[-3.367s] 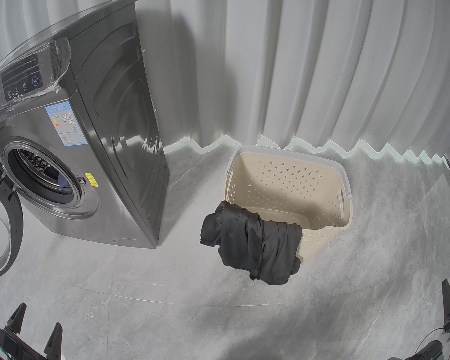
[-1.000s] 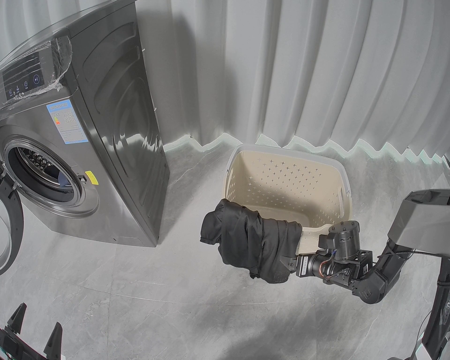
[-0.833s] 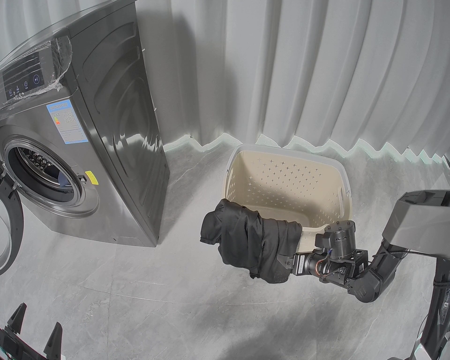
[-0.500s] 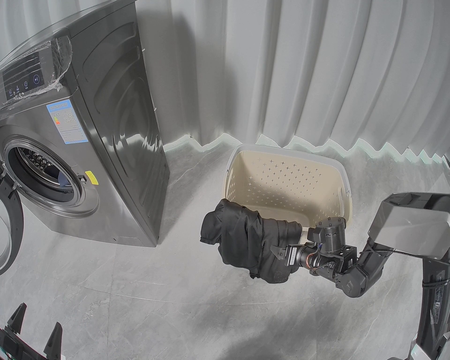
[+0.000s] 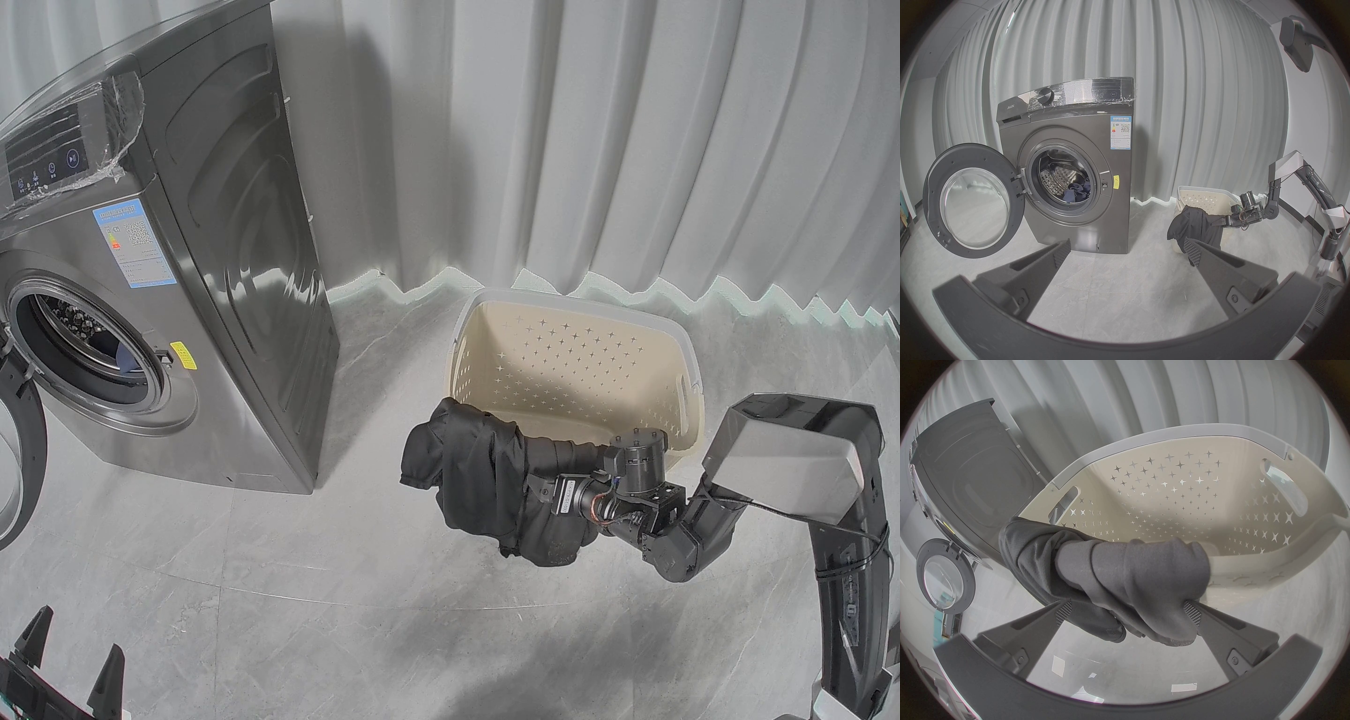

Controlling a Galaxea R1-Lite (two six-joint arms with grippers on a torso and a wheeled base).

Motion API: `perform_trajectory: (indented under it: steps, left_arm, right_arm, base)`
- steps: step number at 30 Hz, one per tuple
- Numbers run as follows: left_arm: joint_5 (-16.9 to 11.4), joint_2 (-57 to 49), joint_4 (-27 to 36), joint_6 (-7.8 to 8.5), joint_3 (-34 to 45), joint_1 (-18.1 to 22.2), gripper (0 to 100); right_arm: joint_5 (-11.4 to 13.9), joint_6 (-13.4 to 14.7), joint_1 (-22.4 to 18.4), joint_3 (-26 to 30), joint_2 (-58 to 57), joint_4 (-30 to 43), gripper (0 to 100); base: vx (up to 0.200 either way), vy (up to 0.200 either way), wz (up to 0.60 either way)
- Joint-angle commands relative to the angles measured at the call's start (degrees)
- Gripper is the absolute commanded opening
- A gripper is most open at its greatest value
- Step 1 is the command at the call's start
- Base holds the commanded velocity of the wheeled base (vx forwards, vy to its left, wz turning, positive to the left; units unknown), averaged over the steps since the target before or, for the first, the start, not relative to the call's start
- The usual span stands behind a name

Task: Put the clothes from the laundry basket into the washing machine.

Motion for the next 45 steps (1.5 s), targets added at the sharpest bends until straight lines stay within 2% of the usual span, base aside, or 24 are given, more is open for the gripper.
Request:
perform_trajectory:
  steps: [1,5,6,15,24,25,26,30,35,42,45]
  left_arm:
    - [0.0,-0.9,0.0,-0.02,0.9,0.0,100]
    - [0.0,-0.9,0.0,-0.02,0.8,0.0,100]
    - [0.0,-0.9,0.0,-0.02,0.9,0.0,100]
    - [0.1,-0.9,0.0,-0.02,0.8,0.0,100]
    - [0.1,-0.9,0.0,-0.02,0.9,0.0,100]
    - [0.1,-0.9,0.0,-0.02,0.9,0.0,100]
    - [0.1,-0.9,0.0,-0.02,0.8,0.0,100]
    - [0.1,-0.9,0.0,-0.02,0.8,0.0,100]
    - [0.1,-0.9,0.0,0.07,0.8,0.0,100]
    - [0.1,-0.9,0.0,0.16,0.8,0.0,100]
    - [0.1,-0.9,0.0,0.16,0.9,0.0,100]
  right_arm:
    - [0.0,0.0,0.0,-1.8,1.8,-0.1,100]
    - [0.0,0.0,0.0,-2.6,2.2,-0.1,100]
    - [0.0,0.0,0.0,-2.9,2.2,-0.2,0]
    - [-0.1,0.0,0.0,-2.2,2.1,-1.5,0]
    - [-0.4,-0.8,0.5,13.1,-10.6,-6.2,0]
    - [-0.4,-0.8,0.5,13.1,-10.6,-6.2,0]
    - [-0.4,-0.9,0.8,15.9,-14.3,-7.1,0]
    - [0.0,-0.9,1.6,20.2,-20.3,-7.8,0]
    - [0.0,-1.2,5.2,26.9,-30.9,-7.7,0]
    - [0.0,-6.1,8.8,32.4,-45.9,-5.7,0]
    - [0.1,-7.6,11.2,32.7,-53.3,0.0,0]
  base:
    - [0.000,0.000,0.00]
    - [0.000,0.000,0.00]
    - [0.000,0.000,0.00]
    - [0.000,0.000,0.00]
    - [0.000,0.000,0.00]
    - [0.000,0.000,0.00]
    - [0.000,0.000,0.00]
    - [0.000,0.000,0.00]
    - [0.000,0.000,0.00]
    - [0.000,0.000,0.00]
    - [0.000,0.000,0.00]
